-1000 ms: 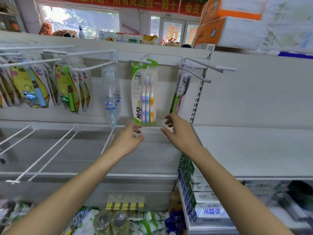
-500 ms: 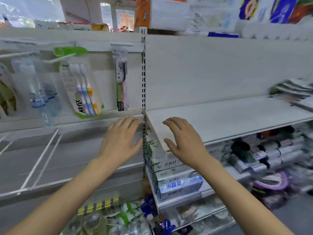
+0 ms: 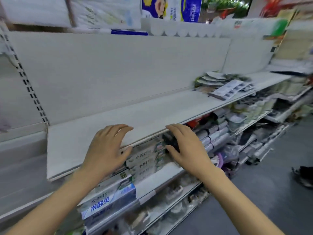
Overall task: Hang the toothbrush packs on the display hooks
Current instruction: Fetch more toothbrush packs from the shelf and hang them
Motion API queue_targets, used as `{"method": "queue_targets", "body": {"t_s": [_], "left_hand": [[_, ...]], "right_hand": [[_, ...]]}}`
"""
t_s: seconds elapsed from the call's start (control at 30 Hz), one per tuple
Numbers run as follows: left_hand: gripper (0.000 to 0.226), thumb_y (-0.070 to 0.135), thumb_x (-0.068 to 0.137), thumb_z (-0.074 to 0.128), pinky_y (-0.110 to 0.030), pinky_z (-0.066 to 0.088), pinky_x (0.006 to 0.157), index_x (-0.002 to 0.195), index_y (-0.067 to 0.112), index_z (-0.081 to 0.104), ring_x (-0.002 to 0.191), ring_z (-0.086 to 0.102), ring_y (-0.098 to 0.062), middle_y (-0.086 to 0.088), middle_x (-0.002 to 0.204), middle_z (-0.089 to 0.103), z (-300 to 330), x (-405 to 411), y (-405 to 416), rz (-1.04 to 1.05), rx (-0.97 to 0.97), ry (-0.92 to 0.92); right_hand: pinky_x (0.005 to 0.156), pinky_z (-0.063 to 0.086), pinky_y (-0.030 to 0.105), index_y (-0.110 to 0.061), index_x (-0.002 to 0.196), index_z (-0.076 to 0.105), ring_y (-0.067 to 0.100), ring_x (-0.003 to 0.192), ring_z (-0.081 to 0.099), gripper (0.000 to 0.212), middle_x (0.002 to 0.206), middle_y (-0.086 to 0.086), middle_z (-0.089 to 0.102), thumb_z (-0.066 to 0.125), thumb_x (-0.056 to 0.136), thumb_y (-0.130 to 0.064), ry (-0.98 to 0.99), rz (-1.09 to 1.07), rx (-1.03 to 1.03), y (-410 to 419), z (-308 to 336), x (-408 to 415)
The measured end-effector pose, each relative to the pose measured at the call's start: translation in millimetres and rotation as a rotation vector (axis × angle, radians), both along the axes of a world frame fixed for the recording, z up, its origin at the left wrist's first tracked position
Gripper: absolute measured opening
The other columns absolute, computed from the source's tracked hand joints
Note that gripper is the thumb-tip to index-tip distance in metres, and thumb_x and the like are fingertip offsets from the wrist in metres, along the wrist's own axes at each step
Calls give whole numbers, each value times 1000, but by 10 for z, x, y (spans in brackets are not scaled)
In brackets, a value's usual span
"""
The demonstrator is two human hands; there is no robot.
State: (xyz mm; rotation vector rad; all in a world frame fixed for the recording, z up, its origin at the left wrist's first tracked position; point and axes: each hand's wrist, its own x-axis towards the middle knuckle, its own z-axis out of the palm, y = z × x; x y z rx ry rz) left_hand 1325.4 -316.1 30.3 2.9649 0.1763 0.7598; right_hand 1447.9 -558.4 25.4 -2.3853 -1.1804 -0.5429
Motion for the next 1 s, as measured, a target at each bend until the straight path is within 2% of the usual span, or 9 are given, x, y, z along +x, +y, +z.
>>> {"method": "queue_targets", "body": {"t_s": [0.17,0.33,0.47,0.6,0.77,1.0], "left_hand": [[54,50,88,49,-39,40,105,140,32,48,127,48,-17,10,141,51,-67,764,-667,-47,-37,3],[55,53,88,45,-38,40,105,140,34,47,127,48,-15,12,140,50,-40,1422,-1260,-98,-68,34],[55,56,88,42,-37,41,104,139,36,46,124,48,-14,15,139,50,6,1927,-1609,-139,-76,65],[54,56,87,43,-38,42,104,138,37,46,124,50,-15,13,138,51,63,2443,-1833,-172,-81,97],[57,60,86,40,-38,43,101,138,37,46,123,50,-15,13,139,51,105,3153,-1962,-180,-67,124],[56,61,90,42,-38,43,101,140,36,46,124,50,-17,12,141,50,168,4080,-2005,-159,-68,153]], "right_hand": [[115,34,32,-14,145,46,18,136,40,57,145,0,50,64,94,-31,40,-43,2,-813,2,613],[112,25,22,-19,147,42,14,137,38,57,147,-5,46,62,96,-35,85,-97,-3,-1430,-47,1119],[115,28,24,-22,148,40,11,139,36,57,148,-8,45,60,97,-38,120,-129,15,-1795,-123,1495],[115,32,27,-24,147,41,10,138,37,56,146,-9,46,61,97,-38,147,-156,53,-2021,-168,1868],[111,27,21,-27,149,38,5,138,32,56,147,-12,43,56,99,-42,166,-173,77,-2130,-202,2466],[111,30,24,-24,149,40,11,136,38,56,146,-9,45,59,98,-38,169,-168,63,-2103,-122,3416]]}}
